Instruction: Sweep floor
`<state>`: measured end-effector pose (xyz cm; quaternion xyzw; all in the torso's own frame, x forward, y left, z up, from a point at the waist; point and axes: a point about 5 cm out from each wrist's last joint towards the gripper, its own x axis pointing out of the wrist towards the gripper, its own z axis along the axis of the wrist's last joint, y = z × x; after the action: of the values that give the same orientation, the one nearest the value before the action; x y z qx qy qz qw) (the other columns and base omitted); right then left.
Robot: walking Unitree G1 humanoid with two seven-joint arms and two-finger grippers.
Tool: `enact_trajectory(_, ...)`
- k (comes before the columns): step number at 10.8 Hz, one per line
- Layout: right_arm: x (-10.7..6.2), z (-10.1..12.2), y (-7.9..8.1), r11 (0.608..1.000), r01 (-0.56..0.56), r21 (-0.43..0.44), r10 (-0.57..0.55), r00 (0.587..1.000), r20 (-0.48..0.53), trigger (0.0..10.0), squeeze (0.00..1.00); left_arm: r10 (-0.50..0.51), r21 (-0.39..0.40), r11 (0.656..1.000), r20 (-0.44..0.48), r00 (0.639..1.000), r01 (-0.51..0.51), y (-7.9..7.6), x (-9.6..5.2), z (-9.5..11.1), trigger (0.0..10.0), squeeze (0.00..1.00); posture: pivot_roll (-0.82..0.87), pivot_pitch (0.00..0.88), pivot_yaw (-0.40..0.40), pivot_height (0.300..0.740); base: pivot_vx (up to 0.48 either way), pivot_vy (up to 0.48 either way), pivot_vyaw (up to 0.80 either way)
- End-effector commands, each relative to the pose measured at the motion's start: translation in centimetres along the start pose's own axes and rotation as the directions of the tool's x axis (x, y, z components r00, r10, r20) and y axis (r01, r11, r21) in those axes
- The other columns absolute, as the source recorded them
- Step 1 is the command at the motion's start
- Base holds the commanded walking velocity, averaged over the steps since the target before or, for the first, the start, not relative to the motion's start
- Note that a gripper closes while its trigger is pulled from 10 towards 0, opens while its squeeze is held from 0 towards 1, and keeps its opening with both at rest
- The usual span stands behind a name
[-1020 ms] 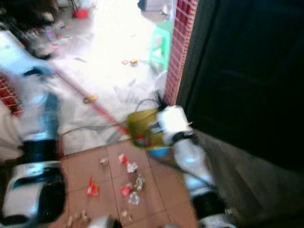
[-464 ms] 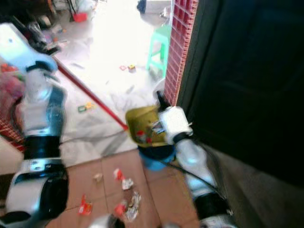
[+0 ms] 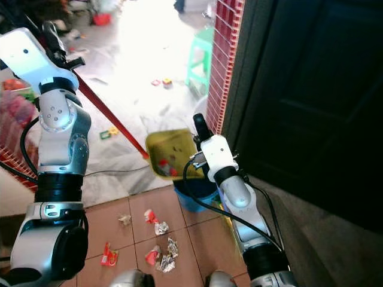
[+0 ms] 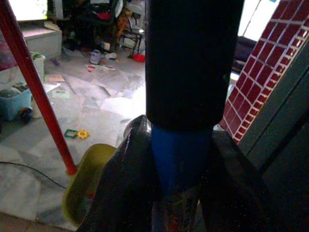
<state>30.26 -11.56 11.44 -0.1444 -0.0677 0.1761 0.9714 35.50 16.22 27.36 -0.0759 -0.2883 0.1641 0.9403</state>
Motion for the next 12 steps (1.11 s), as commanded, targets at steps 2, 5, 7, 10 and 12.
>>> enact_trajectory(2, 0.4, 1.3, -0.3, 1.000, 0.001, -0.016, -0.001, 0.999, 0.054, 10.0, 0.00, -0.143, 0.064, 0.989, 0.136, 0.980, 0.136, -2.5, -0.7, 1.3, 10.0, 0.00, -0.10, 0.055, 0.043, 0.740, 0.000, 0.000, 0.00)
enact_trajectory(5, 0.3, 1.3, -0.5, 1.000, 0.008, -0.021, -0.007, 0.999, 0.052, 10.0, 0.00, -0.272, 0.063, 0.962, 0.108, 0.956, 0.266, -5.4, -3.3, -0.5, 10.0, 0.00, -0.12, 0.056, 0.047, 0.740, 0.000, 0.000, 0.00)
enact_trajectory(7, 0.4, 1.5, -0.4, 1.000, 0.008, -0.021, -0.006, 0.998, 0.057, 10.0, 0.00, -0.291, 0.046, 0.957, 0.118, 0.950, 0.287, -6.7, -3.9, -0.6, 10.0, 0.00, -0.12, 0.053, 0.047, 0.740, 0.000, 0.000, 0.00)
enact_trajectory(10, 0.7, 1.6, -0.5, 1.000, 0.012, -0.022, -0.010, 0.998, 0.064, 10.0, 0.00, -0.447, 0.105, 0.894, 0.188, 0.874, 0.435, -9.3, -5.8, -0.4, 10.0, 0.00, -0.12, 0.049, 0.048, 0.740, 0.000, 0.000, 0.00)
enact_trajectory(12, 0.6, 1.6, -0.5, 1.000, 0.011, -0.022, -0.009, 0.998, 0.064, 10.0, 0.00, -0.594, 0.075, 0.800, 0.234, 0.769, 0.595, -11.8, -7.7, 0.3, 10.0, 0.00, -0.12, 0.050, 0.047, 0.740, 0.000, 0.000, 0.00)
